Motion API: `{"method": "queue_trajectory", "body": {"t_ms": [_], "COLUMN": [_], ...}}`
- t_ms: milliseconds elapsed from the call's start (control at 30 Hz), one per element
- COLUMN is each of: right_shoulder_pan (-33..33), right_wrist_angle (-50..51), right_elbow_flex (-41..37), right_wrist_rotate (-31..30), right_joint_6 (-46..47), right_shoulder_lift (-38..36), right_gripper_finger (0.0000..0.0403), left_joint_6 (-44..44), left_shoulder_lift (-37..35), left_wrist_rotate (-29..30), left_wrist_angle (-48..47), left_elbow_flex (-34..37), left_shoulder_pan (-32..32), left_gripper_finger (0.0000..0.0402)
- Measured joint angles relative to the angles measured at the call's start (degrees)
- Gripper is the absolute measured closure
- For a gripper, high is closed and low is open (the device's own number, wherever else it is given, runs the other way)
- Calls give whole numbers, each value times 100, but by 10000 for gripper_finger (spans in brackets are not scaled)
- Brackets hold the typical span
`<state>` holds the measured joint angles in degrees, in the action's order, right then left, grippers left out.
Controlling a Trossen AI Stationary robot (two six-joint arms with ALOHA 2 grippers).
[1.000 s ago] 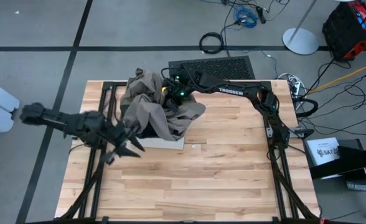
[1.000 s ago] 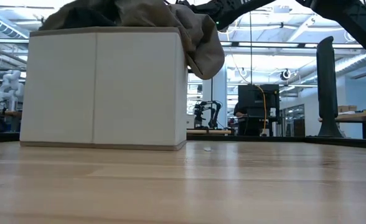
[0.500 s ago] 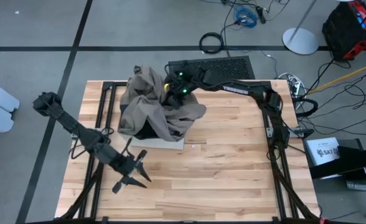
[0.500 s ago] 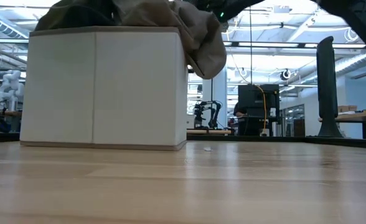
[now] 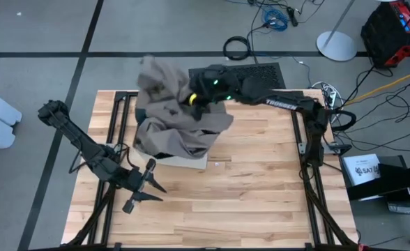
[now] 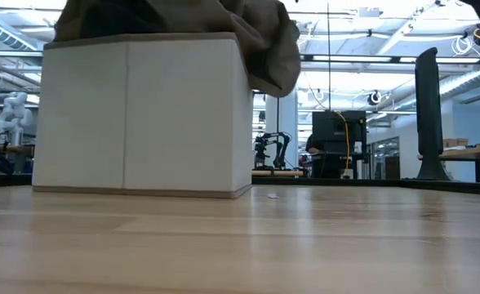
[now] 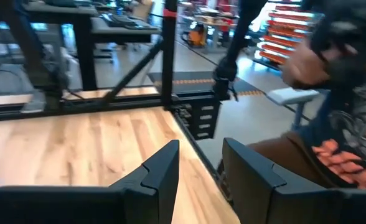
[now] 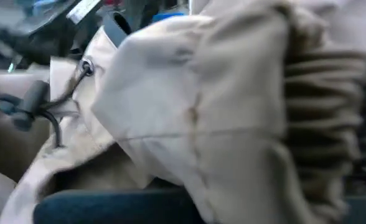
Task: Sort clothes
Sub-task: Put the brown jacket into the white laundry bin
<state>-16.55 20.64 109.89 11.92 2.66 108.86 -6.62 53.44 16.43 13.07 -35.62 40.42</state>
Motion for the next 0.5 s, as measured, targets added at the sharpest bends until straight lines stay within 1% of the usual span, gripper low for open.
{"method": "queue_trajectory", "body": {"t_ms": [133,300,400,500], "right_shoulder_pan": [211,235,186,143], "right_wrist_angle": [-320,-411,-14,755], "right_elbow_flex": [2,2,18,44], "right_wrist_rotate": [20,33,54,52], "right_joint_6": [-389,-582,-773,-1059], "right_shoulder_lift": [511,1309,1611,1724], "right_gripper_finger": [393,393,393,393], "left_joint_6": [-34,-64,-207,-300], "left_shoulder_lift": [-84,-97,-102,-102], "left_wrist_rotate": [260,363,363,363], "left_wrist_angle": [-1,36,58,60], "left_elbow_flex": [0,0,0,0], "left_shoulder_pan": [11,11,11,20], "left_gripper_finger": [270,270,270,270]}}
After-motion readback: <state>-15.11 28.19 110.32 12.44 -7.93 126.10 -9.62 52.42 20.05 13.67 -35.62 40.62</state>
